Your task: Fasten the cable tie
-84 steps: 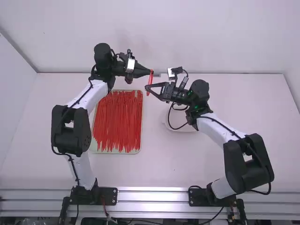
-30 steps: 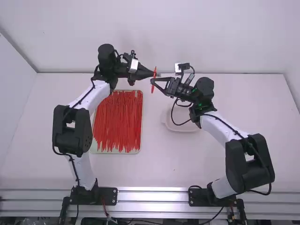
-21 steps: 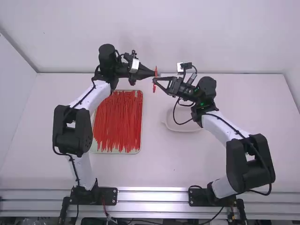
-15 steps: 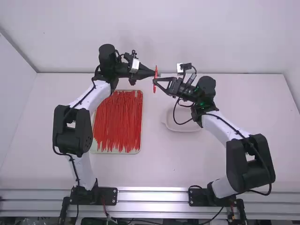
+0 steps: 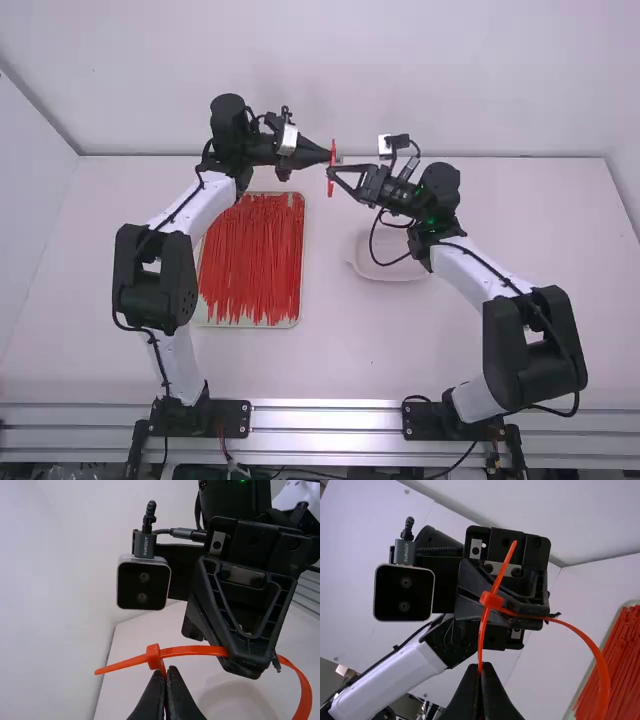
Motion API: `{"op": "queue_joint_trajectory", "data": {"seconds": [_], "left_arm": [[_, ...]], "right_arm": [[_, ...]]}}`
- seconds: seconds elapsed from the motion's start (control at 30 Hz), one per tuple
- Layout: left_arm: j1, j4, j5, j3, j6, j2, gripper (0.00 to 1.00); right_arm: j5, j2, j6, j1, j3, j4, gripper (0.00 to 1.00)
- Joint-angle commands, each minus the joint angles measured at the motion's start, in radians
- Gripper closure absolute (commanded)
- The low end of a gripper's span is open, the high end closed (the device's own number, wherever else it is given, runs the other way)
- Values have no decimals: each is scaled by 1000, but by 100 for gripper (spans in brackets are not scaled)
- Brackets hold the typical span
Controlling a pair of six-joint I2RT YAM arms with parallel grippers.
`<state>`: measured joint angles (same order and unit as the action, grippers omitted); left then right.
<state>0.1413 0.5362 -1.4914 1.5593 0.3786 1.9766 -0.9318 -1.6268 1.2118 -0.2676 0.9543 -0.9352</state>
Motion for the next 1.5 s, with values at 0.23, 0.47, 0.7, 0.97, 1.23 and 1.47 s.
{"op": "queue_joint_trajectory", "data": {"seconds": [0.23,0.47,0.7,0.97,1.23,1.47], "left_arm": [[23,-17,-76,-11,62,2,99],[21,0,-76,-28,63,2,99],[23,77,-76,-73,56,2,98],[37,78,-76,-83,56,2,98],[43,147,-76,-83,-23,2,99],[48,172,-76,-83,-50,2,99]], "right_arm": [[96,-2,-8,33,49,-30,100],[126,-2,-9,40,50,-29,100],[127,-2,-13,44,62,-26,100],[146,-2,-24,44,62,-25,100],[148,-2,-58,48,62,13,100],[139,-2,-61,59,62,23,100]]}}
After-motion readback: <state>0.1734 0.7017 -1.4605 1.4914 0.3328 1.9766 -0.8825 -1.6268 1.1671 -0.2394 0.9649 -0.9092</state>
